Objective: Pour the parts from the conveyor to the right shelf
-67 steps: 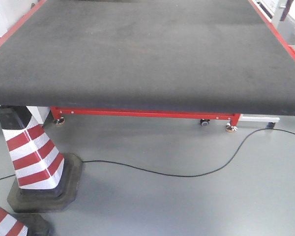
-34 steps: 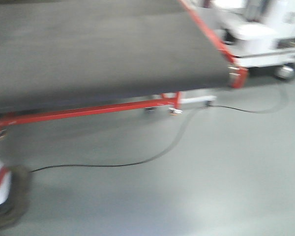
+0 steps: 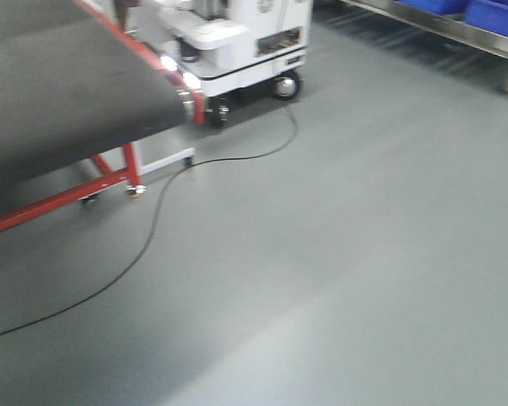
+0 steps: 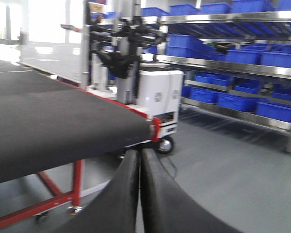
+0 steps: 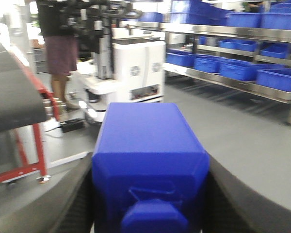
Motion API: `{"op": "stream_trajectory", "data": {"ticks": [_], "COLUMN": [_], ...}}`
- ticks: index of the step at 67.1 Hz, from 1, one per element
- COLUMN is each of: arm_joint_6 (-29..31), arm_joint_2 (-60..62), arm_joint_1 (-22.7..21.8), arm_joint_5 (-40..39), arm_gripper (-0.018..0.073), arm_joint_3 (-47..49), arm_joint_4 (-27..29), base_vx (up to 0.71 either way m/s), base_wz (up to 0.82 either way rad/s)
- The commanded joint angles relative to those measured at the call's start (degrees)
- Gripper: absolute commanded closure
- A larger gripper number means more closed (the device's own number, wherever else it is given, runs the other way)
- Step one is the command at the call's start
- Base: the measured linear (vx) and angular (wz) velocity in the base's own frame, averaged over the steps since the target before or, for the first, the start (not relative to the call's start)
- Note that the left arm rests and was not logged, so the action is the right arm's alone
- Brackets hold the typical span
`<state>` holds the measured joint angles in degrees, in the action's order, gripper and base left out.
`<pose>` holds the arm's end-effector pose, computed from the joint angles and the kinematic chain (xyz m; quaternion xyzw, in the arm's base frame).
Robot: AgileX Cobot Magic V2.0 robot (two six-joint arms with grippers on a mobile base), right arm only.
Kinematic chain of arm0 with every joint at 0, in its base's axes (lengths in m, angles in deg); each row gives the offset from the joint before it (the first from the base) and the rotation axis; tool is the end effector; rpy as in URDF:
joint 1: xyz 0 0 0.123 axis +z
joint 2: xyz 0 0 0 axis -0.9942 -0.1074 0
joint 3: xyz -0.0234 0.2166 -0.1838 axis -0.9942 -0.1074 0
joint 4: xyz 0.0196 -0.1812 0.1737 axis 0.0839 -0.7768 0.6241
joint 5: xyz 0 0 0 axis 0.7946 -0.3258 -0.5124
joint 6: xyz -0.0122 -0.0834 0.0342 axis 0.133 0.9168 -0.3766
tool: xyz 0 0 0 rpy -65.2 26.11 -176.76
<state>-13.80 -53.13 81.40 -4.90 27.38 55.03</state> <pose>0.0528 0.0037 0.2604 -0.0119 0.7215 0.0048 0.6923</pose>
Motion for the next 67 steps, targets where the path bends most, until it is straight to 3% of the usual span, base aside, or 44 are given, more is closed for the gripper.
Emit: {"op": "stream_trajectory", "data": {"ticks": [1,67], "arm_joint_6": [0.39,0.39], "arm_joint_2": [-0.69,-0.69], "arm_joint_1": [-0.30,-0.30], "arm_joint_5": [-4.59,-4.59], "arm_gripper": [0.0560,0.0560], "arm_joint_3": [1.53,1.53], "arm_joint_4": [0.07,0.07], "base_vx": [-0.15,-0.16], "base_wz": [-0.69,-0.73]}}
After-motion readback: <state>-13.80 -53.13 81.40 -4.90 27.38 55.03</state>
